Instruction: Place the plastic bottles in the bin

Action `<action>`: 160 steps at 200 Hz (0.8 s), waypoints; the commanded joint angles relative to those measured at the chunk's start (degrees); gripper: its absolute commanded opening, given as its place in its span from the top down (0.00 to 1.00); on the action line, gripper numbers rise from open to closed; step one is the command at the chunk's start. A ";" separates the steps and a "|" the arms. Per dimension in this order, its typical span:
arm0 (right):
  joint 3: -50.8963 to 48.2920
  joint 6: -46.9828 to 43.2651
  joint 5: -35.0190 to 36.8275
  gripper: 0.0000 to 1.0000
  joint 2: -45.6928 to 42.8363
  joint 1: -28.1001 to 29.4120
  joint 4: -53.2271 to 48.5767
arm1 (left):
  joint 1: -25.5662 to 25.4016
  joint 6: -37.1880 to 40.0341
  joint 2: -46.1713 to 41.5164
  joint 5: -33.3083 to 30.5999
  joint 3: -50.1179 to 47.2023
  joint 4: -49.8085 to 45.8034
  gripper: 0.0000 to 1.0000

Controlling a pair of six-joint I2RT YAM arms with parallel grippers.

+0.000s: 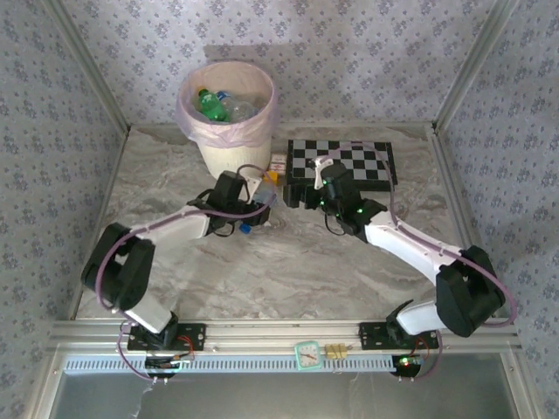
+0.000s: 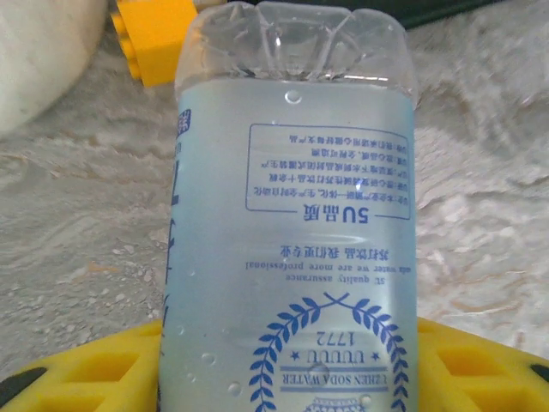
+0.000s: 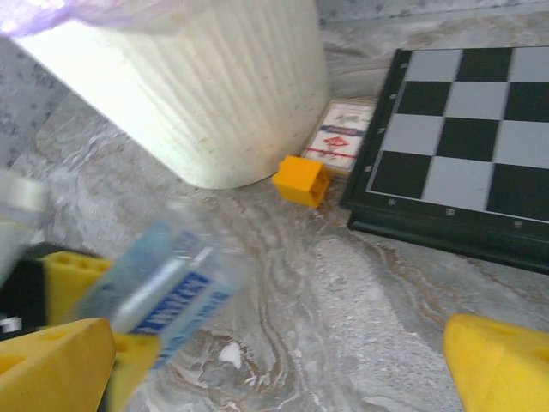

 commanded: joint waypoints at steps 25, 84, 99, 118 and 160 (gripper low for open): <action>-4.42 5.62 0.53 0.00 -3.11 -4.33 3.14 | -0.56 -1.40 -11.86 -2.70 2.22 1.21 0.52; -7.79 8.63 -2.44 0.00 -3.88 -7.31 5.73 | -0.53 6.01 -13.80 -3.50 13.69 5.54 0.52; -8.40 8.94 -2.80 0.00 -3.89 -7.53 6.01 | -0.32 8.63 -11.96 -5.05 18.72 5.85 0.52; -9.16 9.38 -2.93 0.00 -4.29 -7.82 6.00 | 0.94 11.06 -8.16 -5.66 26.72 3.56 0.52; -11.75 9.73 -1.68 0.00 -6.95 -8.45 6.05 | 6.14 14.40 1.91 -5.15 44.16 -6.27 0.52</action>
